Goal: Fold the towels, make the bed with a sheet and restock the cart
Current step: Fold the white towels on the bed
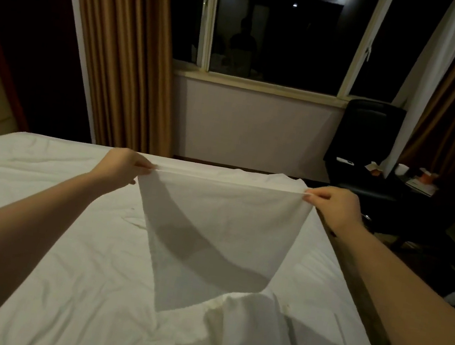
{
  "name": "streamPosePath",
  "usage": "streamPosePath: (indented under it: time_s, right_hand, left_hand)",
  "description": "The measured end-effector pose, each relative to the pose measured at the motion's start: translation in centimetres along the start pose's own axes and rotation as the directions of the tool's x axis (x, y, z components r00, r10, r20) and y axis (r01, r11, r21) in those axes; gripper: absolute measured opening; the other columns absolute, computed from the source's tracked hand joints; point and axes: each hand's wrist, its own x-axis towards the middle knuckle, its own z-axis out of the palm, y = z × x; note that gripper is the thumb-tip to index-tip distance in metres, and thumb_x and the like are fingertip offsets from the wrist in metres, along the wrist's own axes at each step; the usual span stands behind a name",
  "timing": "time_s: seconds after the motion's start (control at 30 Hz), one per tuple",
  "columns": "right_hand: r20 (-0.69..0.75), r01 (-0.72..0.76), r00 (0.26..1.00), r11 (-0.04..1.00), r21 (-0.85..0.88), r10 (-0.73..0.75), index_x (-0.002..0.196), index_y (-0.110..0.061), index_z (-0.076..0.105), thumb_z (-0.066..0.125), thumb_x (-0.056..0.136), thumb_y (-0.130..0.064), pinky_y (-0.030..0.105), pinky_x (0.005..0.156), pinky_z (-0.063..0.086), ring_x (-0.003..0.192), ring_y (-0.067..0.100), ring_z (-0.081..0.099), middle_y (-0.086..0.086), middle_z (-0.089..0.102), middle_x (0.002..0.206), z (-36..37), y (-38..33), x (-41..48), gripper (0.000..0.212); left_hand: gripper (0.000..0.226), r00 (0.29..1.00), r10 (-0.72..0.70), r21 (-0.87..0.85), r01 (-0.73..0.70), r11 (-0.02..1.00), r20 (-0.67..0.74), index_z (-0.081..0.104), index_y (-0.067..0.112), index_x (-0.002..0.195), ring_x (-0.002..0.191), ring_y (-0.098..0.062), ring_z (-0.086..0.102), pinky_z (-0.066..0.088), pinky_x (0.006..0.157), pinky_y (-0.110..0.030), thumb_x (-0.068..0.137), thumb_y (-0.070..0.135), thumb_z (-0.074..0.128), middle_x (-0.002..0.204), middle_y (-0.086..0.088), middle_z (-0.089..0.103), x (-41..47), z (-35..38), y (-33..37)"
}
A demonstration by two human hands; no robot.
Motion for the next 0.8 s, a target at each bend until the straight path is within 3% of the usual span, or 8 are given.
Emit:
streamPosePath:
  time_s: [0.2, 0.3, 0.37, 0.47, 0.6, 0.7, 0.8]
  right_hand:
    - [0.008, 0.116, 0.993, 0.993, -0.001, -0.116, 0.099, -0.004, 0.071, 0.066, 0.087, -0.011, 0.015, 0.074, 0.038, 0.086, 0.018, 0.059, 0.009, 0.068, 0.094, 3.7, -4.0, 3.1, 0.015]
    - [0.042, 0.081, 0.996, 0.997, 0.006, -0.081, 0.113, -0.010, 0.062, 0.064, 0.090, -0.014, 0.024, 0.079, 0.039, 0.090, 0.021, 0.058, 0.005, 0.062, 0.090, 7.1, -4.8, 4.4, 0.024]
    - [0.096, 0.093, 0.992, 0.994, -0.052, -0.087, 0.119, -0.010, 0.061, 0.060, 0.092, -0.016, 0.024, 0.081, 0.038, 0.093, 0.021, 0.056, 0.006, 0.063, 0.096, 9.6, -5.0, 5.4, 0.027]
    - [0.152, 0.136, 0.982, 0.976, -0.170, -0.110, 0.108, -0.009, 0.067, 0.055, 0.095, -0.020, 0.025, 0.078, 0.037, 0.090, 0.018, 0.055, 0.009, 0.066, 0.103, 13.1, -5.3, 7.5, 0.021]
    - [0.115, 0.176, 0.981, 0.962, -0.211, -0.154, 0.101, -0.004, 0.065, 0.050, 0.096, -0.018, 0.026, 0.071, 0.030, 0.095, 0.030, 0.056, 0.015, 0.064, 0.103, 16.0, -6.0, 9.5, 0.021]
    - [0.064, 0.182, 0.983, 0.967, -0.177, -0.174, 0.108, -0.004, 0.061, 0.046, 0.098, -0.019, 0.025, 0.073, 0.030, 0.097, 0.028, 0.054, 0.013, 0.061, 0.106, 17.0, -7.2, 9.2, 0.024]
    - [0.069, 0.129, 0.990, 0.990, -0.058, -0.125, 0.115, -0.005, 0.056, 0.043, 0.101, -0.022, 0.023, 0.074, 0.032, 0.091, 0.016, 0.047, 0.004, 0.053, 0.100, 17.5, -7.0, 7.2, 0.026]
  left_hand:
    - [0.015, 0.993, 0.070, 0.099, -0.061, 0.993, -0.096, 0.069, 0.005, 0.098, 0.055, -0.016, 0.056, 0.043, 0.054, -0.027, 0.092, 0.009, 0.057, 0.071, -0.009, 0.063, 0.3, -2.3, -4.3]
    - [0.011, 0.994, 0.028, 0.094, -0.019, 0.995, -0.102, 0.056, 0.011, 0.104, 0.062, -0.022, 0.062, 0.049, 0.061, -0.030, 0.095, 0.010, 0.050, 0.081, -0.011, 0.063, 1.4, -2.9, -6.4]
    - [0.016, 0.995, -0.009, 0.118, 0.020, 0.993, -0.099, 0.058, 0.010, 0.107, 0.071, -0.026, 0.064, 0.049, 0.066, -0.031, 0.095, 0.005, 0.048, 0.088, -0.013, 0.063, 2.4, -3.1, -8.0]
    - [0.020, 0.996, 0.041, 0.233, -0.023, 0.972, -0.075, 0.067, -0.002, 0.098, 0.080, -0.034, 0.064, 0.051, 0.072, -0.036, 0.089, -0.007, 0.050, 0.091, -0.019, 0.063, 3.9, -3.5, -10.3]
    - [0.024, 0.977, 0.174, 0.397, -0.113, 0.911, -0.120, 0.067, -0.004, 0.097, 0.078, -0.035, 0.064, 0.052, 0.072, -0.040, 0.083, -0.011, 0.049, 0.091, -0.021, 0.062, 4.8, -4.4, -12.1]
    - [0.026, 0.953, 0.208, 0.456, -0.086, 0.886, -0.223, 0.067, -0.006, 0.097, 0.079, -0.038, 0.061, 0.051, 0.072, -0.042, 0.081, -0.013, 0.047, 0.093, -0.024, 0.061, 4.3, -5.2, -12.4]
    - [0.026, 0.950, 0.177, 0.446, -0.047, 0.894, -0.256, 0.065, -0.007, 0.103, 0.080, -0.040, 0.061, 0.052, 0.074, -0.046, 0.084, -0.013, 0.047, 0.097, -0.026, 0.060, 2.1, -4.6, -13.3]
